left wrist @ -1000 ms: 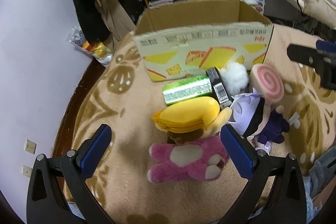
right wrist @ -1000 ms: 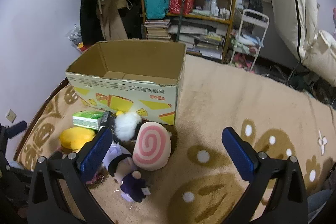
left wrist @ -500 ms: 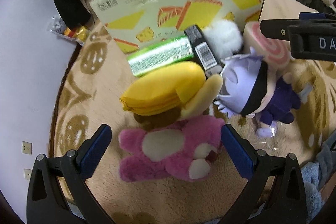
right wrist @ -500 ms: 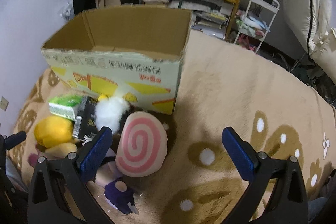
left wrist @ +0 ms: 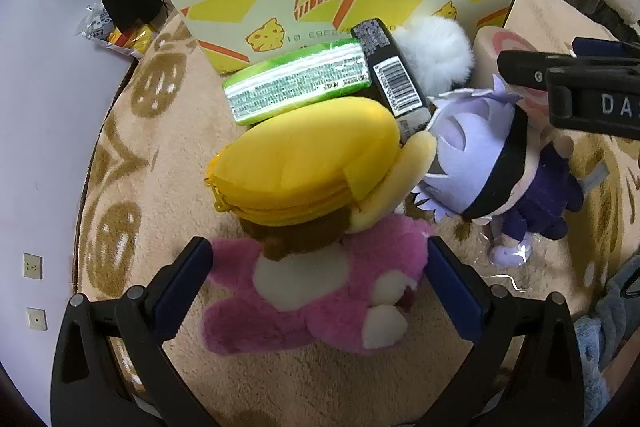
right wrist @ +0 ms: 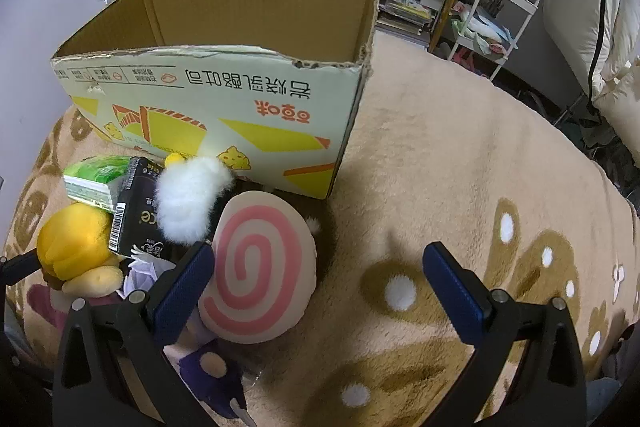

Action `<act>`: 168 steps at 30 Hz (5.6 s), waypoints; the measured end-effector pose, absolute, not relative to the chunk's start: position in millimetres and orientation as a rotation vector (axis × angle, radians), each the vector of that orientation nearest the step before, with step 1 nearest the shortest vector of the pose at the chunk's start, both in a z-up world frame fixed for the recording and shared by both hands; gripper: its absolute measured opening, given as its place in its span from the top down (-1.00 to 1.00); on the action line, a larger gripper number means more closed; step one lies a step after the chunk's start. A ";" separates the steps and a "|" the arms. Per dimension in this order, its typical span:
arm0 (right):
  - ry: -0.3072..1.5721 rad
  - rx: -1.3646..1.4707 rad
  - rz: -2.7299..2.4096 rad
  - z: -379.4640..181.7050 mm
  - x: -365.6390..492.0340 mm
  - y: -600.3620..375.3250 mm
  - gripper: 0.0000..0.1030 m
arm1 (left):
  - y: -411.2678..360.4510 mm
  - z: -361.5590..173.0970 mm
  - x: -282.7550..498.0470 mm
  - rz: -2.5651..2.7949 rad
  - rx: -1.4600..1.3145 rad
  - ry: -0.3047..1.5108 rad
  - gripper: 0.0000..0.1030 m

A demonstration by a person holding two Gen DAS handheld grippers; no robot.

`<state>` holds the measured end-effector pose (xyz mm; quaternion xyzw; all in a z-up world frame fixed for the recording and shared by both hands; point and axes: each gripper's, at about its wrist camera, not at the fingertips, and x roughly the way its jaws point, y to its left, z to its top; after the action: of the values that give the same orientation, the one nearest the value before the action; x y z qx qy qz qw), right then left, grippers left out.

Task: Organize soft objects
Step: 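Lower the left tool onto the pink plush while the right tool approaches the swirl lollipop plush, then close the left tool on the pink plush while the right tool grips the lollipop plush, then carry both plushes over the cardboard box and open both tools to drop them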

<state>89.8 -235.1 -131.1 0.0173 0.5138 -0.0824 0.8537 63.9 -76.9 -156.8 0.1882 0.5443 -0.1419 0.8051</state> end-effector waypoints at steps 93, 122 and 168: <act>0.861 0.202 -0.016 -74.5 39.4 -220.9 0.43 | -22.5 -58.5 33.6 -0.312 0.179 0.916 -0.45; 0.507 0.122 -0.014 33.6 55.5 -219.0 0.42 | -49.3 57.9 84.4 -0.275 0.230 0.427 -0.45; 0.555 0.079 0.079 -52.8 109.5 -231.8 0.22 | -71.2 -22.2 165.3 -0.372 0.147 0.657 -0.69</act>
<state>109.5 -231.8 -52.8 0.0388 0.2737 0.0389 0.9603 165.3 -71.2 -22.2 0.0719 0.3203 -0.1813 0.9270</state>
